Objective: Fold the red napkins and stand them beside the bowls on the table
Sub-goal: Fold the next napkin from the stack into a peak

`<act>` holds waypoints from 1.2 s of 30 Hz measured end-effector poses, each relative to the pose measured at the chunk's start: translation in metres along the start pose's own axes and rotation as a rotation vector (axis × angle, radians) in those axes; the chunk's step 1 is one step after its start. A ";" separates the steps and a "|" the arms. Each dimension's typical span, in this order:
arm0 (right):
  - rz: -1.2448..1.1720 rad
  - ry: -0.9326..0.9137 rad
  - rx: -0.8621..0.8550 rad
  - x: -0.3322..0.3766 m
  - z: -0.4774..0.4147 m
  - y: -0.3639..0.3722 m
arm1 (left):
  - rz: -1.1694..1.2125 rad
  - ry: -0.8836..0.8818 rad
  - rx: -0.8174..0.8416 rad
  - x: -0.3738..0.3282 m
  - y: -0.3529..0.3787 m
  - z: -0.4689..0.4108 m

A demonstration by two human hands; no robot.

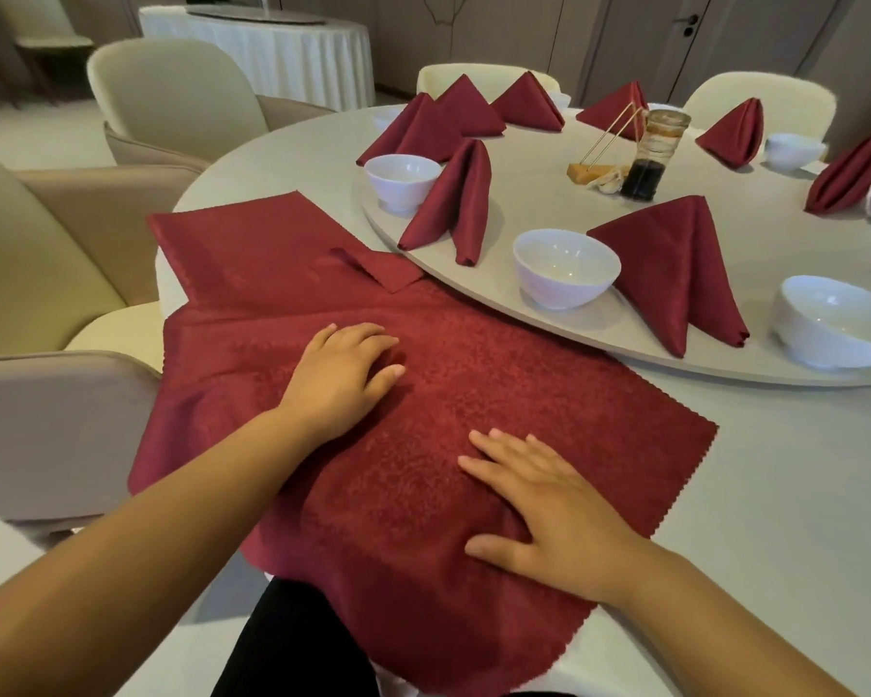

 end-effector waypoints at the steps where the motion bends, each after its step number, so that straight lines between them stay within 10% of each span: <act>1: 0.009 0.000 -0.012 -0.005 -0.002 0.001 | 0.054 0.024 -0.050 -0.002 -0.009 0.007; 21: -0.244 0.151 -0.395 -0.022 0.016 -0.027 | 0.364 0.200 -0.222 0.002 -0.039 0.126; 31: -0.543 0.285 -0.015 0.001 0.038 -0.054 | 0.590 0.063 0.029 -0.029 -0.097 0.094; 36: -0.388 0.333 -0.494 -0.023 0.030 -0.082 | 0.371 0.006 0.089 -0.010 -0.052 0.029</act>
Point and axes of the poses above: each hand's wrist, its own z-axis away from the middle knuckle, its own y-axis out of the palm, x = y × z, the point moved 9 cm from there along -z, towards the middle knuckle, and after that the axes turned 10 degrees about -x, right-handed, at the moved point
